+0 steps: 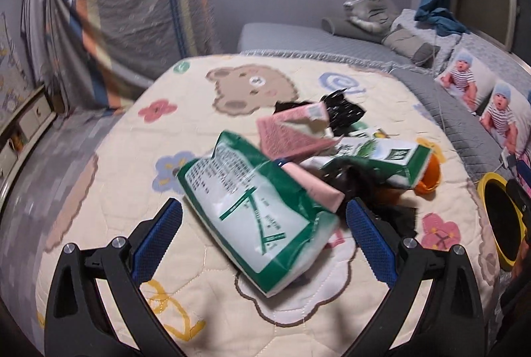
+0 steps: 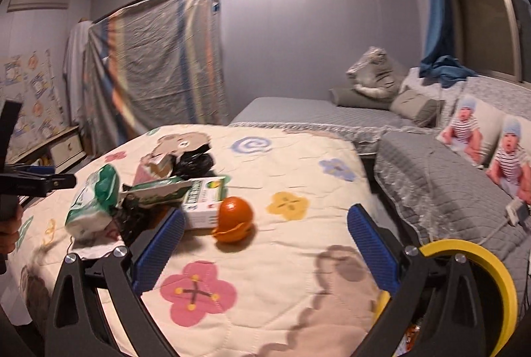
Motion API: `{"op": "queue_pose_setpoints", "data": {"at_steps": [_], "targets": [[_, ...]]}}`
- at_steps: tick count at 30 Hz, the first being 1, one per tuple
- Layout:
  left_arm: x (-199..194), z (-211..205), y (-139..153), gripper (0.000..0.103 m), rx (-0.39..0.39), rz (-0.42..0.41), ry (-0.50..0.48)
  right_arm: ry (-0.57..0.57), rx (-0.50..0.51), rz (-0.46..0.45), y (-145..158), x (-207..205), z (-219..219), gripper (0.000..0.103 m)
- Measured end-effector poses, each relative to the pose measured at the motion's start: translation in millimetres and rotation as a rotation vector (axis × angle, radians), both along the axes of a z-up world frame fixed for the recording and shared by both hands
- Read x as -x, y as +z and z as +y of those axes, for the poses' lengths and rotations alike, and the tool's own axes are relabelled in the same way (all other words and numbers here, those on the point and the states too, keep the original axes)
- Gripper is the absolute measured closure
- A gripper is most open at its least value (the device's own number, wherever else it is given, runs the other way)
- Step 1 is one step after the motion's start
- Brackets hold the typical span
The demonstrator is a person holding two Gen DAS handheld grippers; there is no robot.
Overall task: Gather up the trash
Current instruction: 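Move both tools back over the trash pile on the bed, then grasp the white-green bag with the left tool while the right tool grasps the peeled orange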
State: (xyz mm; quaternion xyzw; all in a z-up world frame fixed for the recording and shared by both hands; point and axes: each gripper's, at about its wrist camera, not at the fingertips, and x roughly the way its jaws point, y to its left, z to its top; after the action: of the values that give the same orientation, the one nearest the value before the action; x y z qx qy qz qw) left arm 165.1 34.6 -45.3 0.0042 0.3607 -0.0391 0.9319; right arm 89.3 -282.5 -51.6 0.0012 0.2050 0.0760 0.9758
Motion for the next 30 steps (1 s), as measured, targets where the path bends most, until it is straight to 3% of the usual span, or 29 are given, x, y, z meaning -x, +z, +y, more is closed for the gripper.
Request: {"op": "queue_pose_setpoints", "data": {"at_steps": [5, 14, 21, 23, 30], "targets": [[-11, 5, -15, 0.008, 0.032, 0.063, 0.011, 0.06, 0.035, 0.031, -5, -22, 14, 0.008], [-33, 15, -36, 0.008, 0.098, 0.157, 0.055, 0.151, 0.112, 0.19, -38, -80, 29, 0.008], [-54, 17, -50, 0.008, 0.117, 0.204, 0.076, 0.125, -0.046, 0.313, -51, -123, 8, 0.009], [-60, 16, -55, 0.008, 0.13, 0.221, 0.07, 0.135, -0.068, 0.345, -54, -131, 7, 0.015], [-74, 18, -61, 0.008, 0.169, 0.242, 0.072, 0.16, -0.118, 0.436, -65, -154, 10, 0.021]]}}
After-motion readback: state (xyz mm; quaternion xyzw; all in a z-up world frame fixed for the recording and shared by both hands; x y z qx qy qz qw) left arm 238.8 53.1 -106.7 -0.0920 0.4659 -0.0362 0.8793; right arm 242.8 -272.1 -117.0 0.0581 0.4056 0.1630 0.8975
